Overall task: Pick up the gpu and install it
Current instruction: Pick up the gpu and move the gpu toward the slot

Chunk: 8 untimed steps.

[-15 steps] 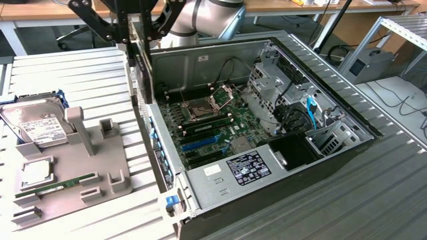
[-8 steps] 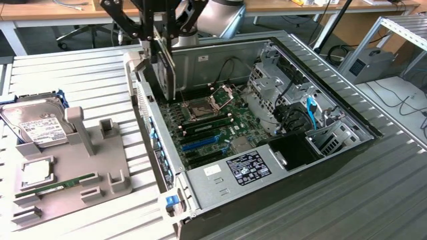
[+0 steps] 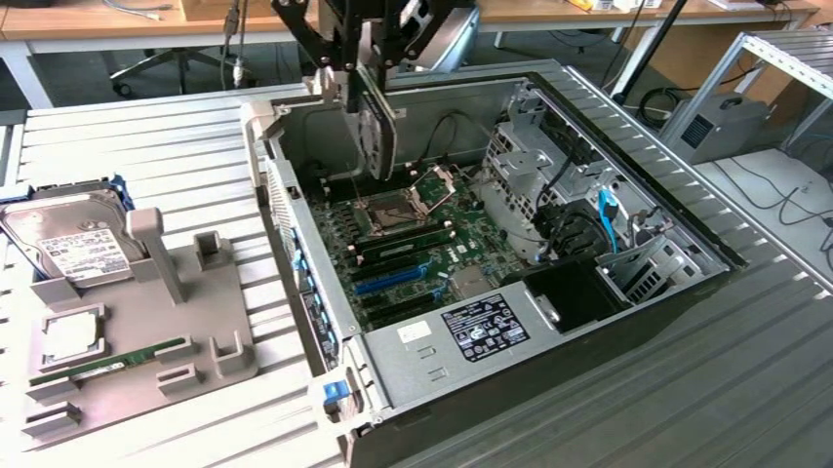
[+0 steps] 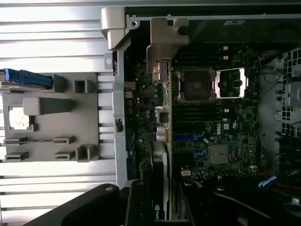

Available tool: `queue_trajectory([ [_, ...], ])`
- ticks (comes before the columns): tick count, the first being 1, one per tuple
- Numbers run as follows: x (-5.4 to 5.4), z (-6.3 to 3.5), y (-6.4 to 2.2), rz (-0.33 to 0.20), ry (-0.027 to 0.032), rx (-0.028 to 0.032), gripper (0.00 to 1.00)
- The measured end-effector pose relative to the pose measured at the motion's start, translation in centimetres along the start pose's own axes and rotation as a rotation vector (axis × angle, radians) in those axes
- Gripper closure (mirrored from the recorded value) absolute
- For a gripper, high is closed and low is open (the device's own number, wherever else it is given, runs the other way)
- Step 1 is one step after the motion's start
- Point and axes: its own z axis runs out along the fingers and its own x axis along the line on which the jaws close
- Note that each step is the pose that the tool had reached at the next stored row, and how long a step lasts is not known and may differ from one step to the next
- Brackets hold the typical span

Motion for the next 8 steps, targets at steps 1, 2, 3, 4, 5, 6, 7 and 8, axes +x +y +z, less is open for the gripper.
queue_trajectory([
  [1,-0.7,0.02,0.02,0.0,-0.0001,-0.0018,0.73],
  [2,-1.0,0.03,0.03,0.0,-0.0001,-0.0025,0.73],
  [3,-1.5,0.04,0.04,0.0,0.0,-0.0031,0.73],
  [4,-2.0,0.06,0.06,0.0,0.0,-0.0036,0.73],
  [5,-2.6,0.07,0.08,0.0,0.0001,-0.0039,0.73],
  [6,-3.1,0.08,0.09,0.0,0.0001,-0.0041,0.73],
  [7,-4.0,0.1,0.12,0.0,0.0001,-0.0044,0.73],
  [8,-5.0,0.13,0.15,0.0,0.0002,-0.0047,0.73],
])
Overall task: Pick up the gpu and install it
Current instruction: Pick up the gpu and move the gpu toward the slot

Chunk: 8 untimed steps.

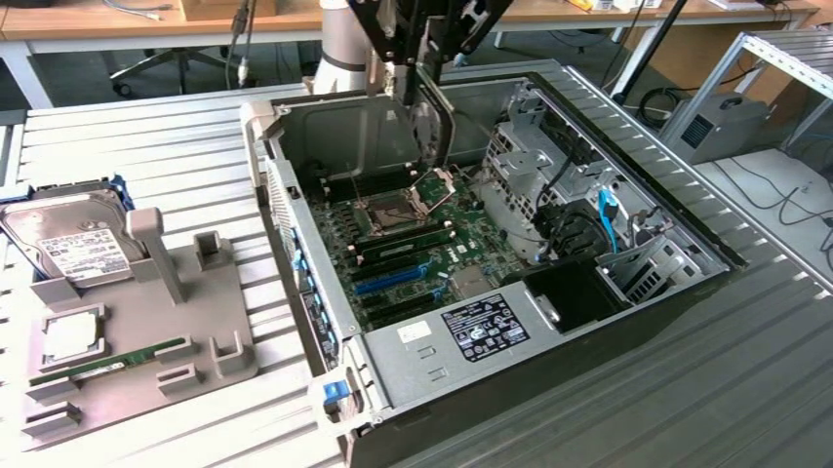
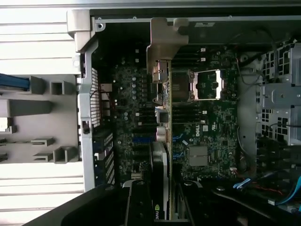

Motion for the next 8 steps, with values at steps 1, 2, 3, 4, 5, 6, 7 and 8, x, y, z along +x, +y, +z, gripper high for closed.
queue_trajectory([
  [1,-0.8,0.03,0.02,0.0,-0.0001,-0.0002,0.73],
  [2,-1.7,0.05,0.05,0.0,0.0,-0.0002,0.73],
  [3,-2.4,0.06,0.07,0.0,0.0,-0.0003,0.73],
  [4,-2.9,0.08,0.09,0.0,0.0,-0.0003,0.73],
  [5,-3.9,0.1,0.11,0.0,0.0,-0.0003,0.73],
  [6,-4.5,0.12,0.13,0.0,0.0,-0.0003,0.73],
  [7,-4.9,0.13,0.14,0.0,-0.0001,-0.0003,0.73],
  [8,-5.4,0.14,0.16,0.0,0.0,-0.0003,0.73],
])
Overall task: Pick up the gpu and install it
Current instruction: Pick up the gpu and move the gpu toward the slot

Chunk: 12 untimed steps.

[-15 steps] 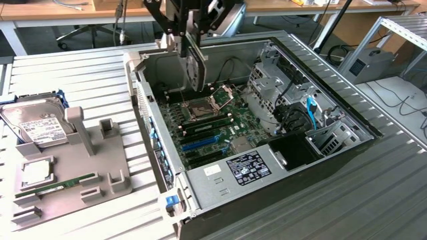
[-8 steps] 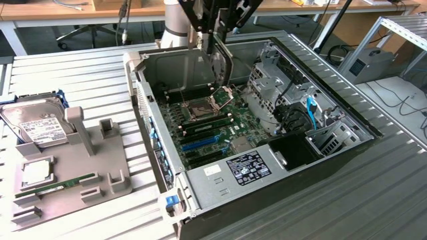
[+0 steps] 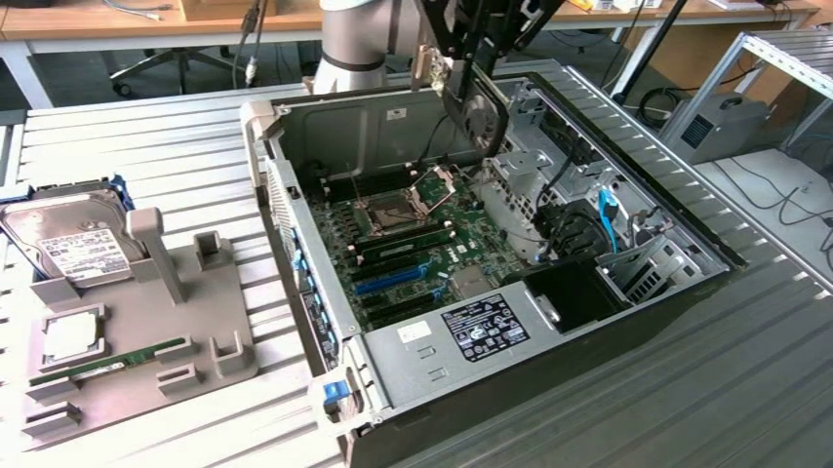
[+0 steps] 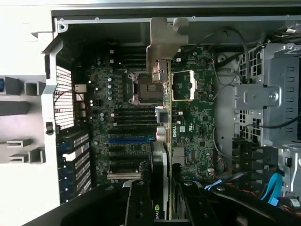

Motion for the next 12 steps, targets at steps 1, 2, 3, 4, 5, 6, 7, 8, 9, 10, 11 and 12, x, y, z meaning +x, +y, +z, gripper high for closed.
queue_trajectory([
  [1,-0.4,0.01,0.01,0.0,0.0,0.0,0.73],
  [2,-0.9,0.02,0.03,0.0,0.0,0.0,0.73],
  [3,-1.7,0.05,0.05,0.0,0.0,-0.0001,0.73],
  [4,-2.1,0.06,0.06,0.0,0.0,0.0,0.73],
  [5,-2.5,0.07,0.07,-0.001,0.0,-0.0001,0.73],
  [6,-2.9,0.07,0.08,-0.001,0.0,0.0,0.73],
  [7,-3.3,0.09,0.1,-0.001,0.0,0.0,0.73],
  [8,-3.7,0.1,0.1,-0.001,0.0,-0.0001,0.73],
  [9,-4.1,0.11,0.12,-0.001,-0.0001,-0.0002,0.73],
  [10,-5.4,0.14,0.15,-0.001,0.0,0.0,0.73],
  [11,-7.2,0.19,0.21,-0.002,-0.0001,-0.0001,0.73],
  [12,-8.0,0.21,0.23,-0.002,0.0,-0.0001,0.73],
])
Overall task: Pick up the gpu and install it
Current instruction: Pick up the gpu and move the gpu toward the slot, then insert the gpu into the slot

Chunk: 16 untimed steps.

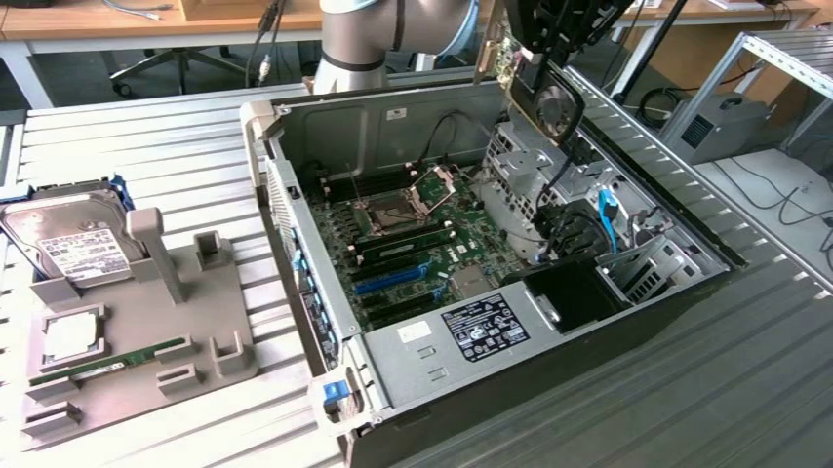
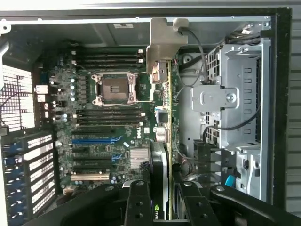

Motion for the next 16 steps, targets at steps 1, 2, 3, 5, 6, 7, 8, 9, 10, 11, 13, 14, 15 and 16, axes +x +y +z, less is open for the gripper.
queue_trajectory([
  [1,-1.07,0.03,0.03,0.0,0.0,0.0,0.73],
  [2,-1.19,0.03,0.03,0.0,0.0,0.0,0.73],
  [3,-1.2,0.03,0.03,0.0,-0.0001,0.0,0.73],
  [5,-1.2,0.03,0.03,0.0,0.0,0.0,0.73],
  [6,-1.2,0.03,0.03,0.0,0.0,0.0,0.73],
  [7,-1.2,0.04,0.03,0.0,-0.0001,-0.0001,0.73],
  [8,-1.2,0.03,0.03,0.0,-0.0001,0.0,0.73],
  [9,-1.2,0.03,0.03,0.0,0.0,-0.0001,0.73],
  [10,-1.2,0.03,0.03,0.0,0.0,0.0,0.73],
  [11,-1.2,0.03,0.03,0.0,0.0,-0.0001,0.73],
  [13,-1.2,0.03,0.03,0.0,0.0,-0.0001,0.73],
  [14,-1.2,0.03,0.03,0.0,0.0,-0.0001,0.73],
  [15,-1.2,0.03,0.03,0.0,0.0,-0.0001,0.73],
  [16,-1.2,0.03,0.03,0.0,-0.0001,0.0,0.73],
])
